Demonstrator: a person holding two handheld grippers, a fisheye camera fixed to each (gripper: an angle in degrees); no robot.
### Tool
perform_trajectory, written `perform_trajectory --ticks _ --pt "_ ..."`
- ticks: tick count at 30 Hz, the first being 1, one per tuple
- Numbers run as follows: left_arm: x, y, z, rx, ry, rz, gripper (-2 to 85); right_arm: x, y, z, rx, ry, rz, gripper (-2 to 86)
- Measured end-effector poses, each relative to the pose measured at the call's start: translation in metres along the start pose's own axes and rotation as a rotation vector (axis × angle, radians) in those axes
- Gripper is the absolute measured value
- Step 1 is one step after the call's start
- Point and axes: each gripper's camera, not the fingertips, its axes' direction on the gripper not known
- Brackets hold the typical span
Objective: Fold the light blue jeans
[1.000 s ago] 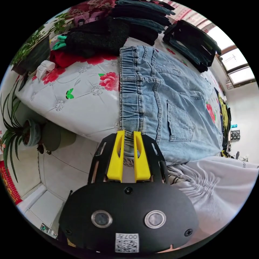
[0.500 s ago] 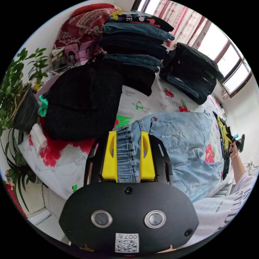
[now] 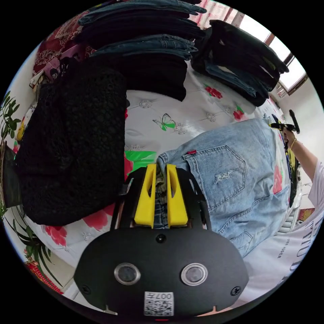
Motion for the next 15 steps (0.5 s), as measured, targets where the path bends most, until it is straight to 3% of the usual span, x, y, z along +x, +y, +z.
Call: perform_trajectory --ticks 2,6,10,13,15 --pt "-0.003 -0.001 -0.016 0.026 0.047 -0.029 1.9 0.008 0.020 -0.033 0.118 -0.018 -0.049 0.2" --pt "0.012 0.034 -0.102 0.294 0.194 0.025 0.5 0.051 0.084 -0.124 0.375 -0.206 -0.027 -0.1" --pt "0.035 0.094 -0.171 0.405 0.186 0.098 0.2 0.100 0.213 -0.204 0.573 -0.252 0.014 -0.1" --pt "0.043 0.159 -0.208 0.431 0.226 0.142 0.4 0.136 0.321 -0.215 0.576 -0.262 0.100 0.0" --pt "0.056 0.207 -0.208 0.337 0.227 0.203 0.6 0.156 0.380 -0.195 0.484 -0.283 0.173 0.1"
